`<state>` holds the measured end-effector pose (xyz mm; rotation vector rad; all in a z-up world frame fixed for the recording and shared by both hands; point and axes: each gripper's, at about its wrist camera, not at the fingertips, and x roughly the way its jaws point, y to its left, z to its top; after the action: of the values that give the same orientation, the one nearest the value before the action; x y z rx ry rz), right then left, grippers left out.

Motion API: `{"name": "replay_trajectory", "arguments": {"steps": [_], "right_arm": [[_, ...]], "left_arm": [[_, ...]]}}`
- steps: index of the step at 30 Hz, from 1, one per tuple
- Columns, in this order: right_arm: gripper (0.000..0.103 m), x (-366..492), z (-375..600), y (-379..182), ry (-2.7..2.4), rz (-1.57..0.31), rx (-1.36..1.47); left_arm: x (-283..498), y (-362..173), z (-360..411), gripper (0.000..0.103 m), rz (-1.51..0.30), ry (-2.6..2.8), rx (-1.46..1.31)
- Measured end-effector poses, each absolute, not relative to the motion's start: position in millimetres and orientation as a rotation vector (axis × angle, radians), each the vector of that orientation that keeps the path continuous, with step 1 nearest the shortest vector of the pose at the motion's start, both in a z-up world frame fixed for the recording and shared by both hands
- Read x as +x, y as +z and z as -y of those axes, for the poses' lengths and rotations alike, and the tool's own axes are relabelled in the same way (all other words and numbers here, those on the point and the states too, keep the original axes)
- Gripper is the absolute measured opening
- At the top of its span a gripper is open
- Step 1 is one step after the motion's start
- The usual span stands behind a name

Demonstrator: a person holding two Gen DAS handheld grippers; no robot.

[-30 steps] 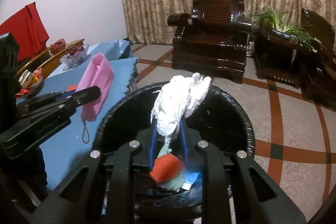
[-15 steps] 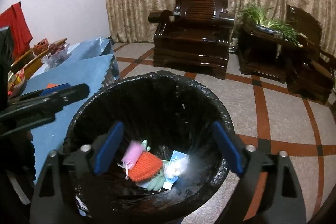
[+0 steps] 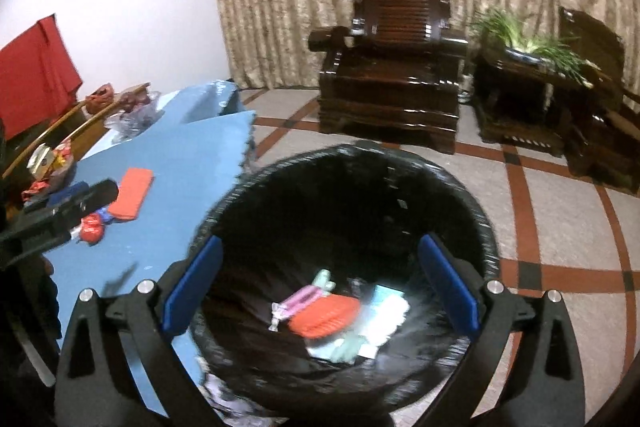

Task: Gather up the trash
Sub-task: 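Move both open grippers back over the table, then close the right gripper on the orange foam net while the left grasps the white tissue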

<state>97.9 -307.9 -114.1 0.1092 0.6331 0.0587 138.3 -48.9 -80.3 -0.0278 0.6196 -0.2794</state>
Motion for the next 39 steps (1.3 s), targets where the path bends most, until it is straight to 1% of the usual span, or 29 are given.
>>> {"name": "replay_trajectory", "arguments": {"steps": [5, 14, 19, 24, 39], "right_arm": [[0.096, 111, 263, -103, 0.136, -0.622, 0.071], [0.096, 139, 185, -95, 0.258, -0.61, 0.021], [0.096, 156, 148, -99, 0.298, -0.608, -0.001], [0.096, 175, 117, -108, 0.328, -0.619, -0.017], [0.096, 251, 32, -157, 0.374, -0.718, -0.045]], "left_arm": [[123, -80, 3, 0.092, -0.607, -0.201, -0.038], [119, -82, -73, 0.091, -0.59, -0.04, -0.072], [121, -88, -111, 0.091, -0.59, 0.03, -0.085], [127, -97, -140, 0.091, -0.591, 0.081, -0.088], [174, -140, -194, 0.084, -0.651, 0.163, -0.135]]}}
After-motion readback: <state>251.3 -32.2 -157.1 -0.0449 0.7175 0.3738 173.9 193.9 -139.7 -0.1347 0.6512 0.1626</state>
